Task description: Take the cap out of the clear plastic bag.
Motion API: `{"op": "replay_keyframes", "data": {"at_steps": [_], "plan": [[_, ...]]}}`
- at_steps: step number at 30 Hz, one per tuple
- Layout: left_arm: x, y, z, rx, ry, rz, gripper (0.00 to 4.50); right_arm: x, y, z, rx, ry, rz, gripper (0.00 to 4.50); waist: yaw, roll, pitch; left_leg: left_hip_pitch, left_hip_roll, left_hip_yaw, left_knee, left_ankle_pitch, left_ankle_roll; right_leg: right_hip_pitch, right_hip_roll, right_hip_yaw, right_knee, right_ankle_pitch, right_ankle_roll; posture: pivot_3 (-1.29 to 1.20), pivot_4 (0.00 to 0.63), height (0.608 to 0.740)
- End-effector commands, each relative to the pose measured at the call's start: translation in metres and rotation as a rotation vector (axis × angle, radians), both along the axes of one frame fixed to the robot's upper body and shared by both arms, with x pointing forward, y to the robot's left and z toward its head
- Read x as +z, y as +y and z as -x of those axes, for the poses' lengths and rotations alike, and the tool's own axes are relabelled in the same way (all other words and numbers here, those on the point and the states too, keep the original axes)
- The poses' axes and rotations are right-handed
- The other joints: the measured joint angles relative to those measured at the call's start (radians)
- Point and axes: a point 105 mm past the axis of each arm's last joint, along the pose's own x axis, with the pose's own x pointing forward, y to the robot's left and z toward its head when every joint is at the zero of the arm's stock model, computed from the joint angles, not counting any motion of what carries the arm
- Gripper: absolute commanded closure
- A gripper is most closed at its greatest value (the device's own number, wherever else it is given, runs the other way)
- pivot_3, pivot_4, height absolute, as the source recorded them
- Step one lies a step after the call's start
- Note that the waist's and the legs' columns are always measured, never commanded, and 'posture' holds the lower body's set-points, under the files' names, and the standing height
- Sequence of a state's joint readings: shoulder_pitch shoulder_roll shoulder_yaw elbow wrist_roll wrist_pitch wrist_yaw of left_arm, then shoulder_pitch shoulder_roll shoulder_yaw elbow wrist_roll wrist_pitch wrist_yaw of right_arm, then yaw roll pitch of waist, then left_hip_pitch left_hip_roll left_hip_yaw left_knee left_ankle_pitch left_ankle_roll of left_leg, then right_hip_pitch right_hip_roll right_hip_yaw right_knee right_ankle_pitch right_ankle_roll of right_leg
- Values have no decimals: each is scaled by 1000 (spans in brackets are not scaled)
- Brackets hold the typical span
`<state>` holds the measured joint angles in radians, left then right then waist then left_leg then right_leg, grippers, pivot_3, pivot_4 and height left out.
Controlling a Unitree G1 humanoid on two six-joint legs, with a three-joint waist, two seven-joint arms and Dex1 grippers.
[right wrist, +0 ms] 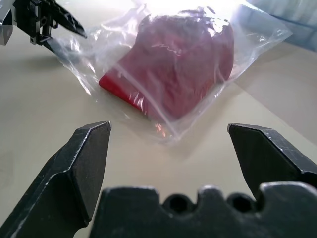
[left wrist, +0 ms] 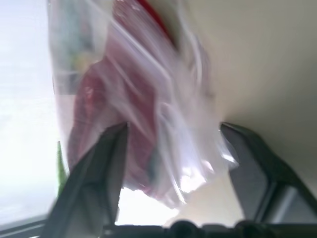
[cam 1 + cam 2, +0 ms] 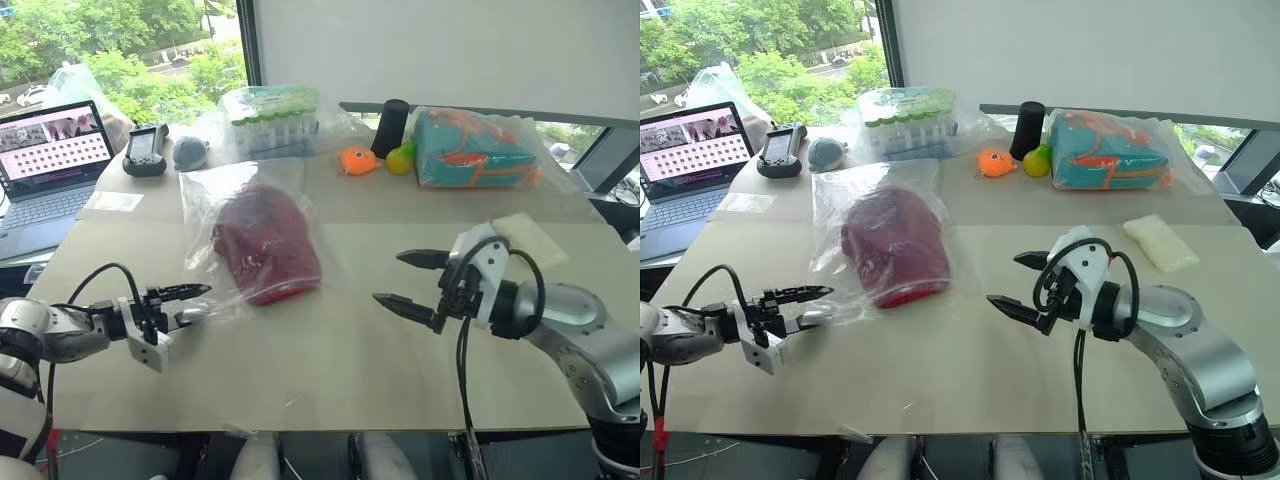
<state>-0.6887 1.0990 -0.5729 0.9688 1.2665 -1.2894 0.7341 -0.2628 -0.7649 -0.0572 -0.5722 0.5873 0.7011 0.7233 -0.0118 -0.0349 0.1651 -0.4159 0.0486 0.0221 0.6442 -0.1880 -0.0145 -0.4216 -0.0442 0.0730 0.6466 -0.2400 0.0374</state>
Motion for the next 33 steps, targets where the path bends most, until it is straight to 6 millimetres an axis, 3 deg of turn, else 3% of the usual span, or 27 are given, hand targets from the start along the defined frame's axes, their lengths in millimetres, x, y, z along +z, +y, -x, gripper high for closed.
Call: {"op": "replay_keyframes", "data": {"at_steps": [1,6,10,17,20,24,33], "plan": [[-7,25,13,67,14,-43,35,11,3,0,28,-61,-6,0,-4,0,0,0,0,0,0,0,0,0,0,0,0,0,0,0,150,740],[-18,42,42,133,85,23,35,9,4,-2,51,-50,-4,0,-25,0,0,2,1,2,-1,0,0,-1,0,1,1,0,-1,0,150,740],[-12,30,60,103,123,136,35,8,4,-4,73,-40,1,0,-33,0,0,2,2,4,-1,0,0,-1,-1,1,1,1,-2,0,150,740],[22,0,82,75,140,372,35,9,3,-7,99,-35,12,0,-25,-1,0,1,3,4,-1,0,0,-2,-2,0,1,4,-10,0,150,740],[53,-38,81,106,205,598,35,7,4,-8,108,-28,17,0,-27,-4,0,1,4,4,-1,0,0,-2,-3,0,1,4,-11,0,150,740],[61,-46,54,274,272,753,35,8,6,-11,109,-28,17,0,-37,-4,1,1,4,6,-2,0,0,-2,-2,0,1,4,-11,0,150,740],[31,-72,27,334,444,735,35,11,10,-11,100,-39,7,0,-30,-2,1,5,4,6,-3,0,0,0,1,1,1,-2,-6,0,150,740]]}}
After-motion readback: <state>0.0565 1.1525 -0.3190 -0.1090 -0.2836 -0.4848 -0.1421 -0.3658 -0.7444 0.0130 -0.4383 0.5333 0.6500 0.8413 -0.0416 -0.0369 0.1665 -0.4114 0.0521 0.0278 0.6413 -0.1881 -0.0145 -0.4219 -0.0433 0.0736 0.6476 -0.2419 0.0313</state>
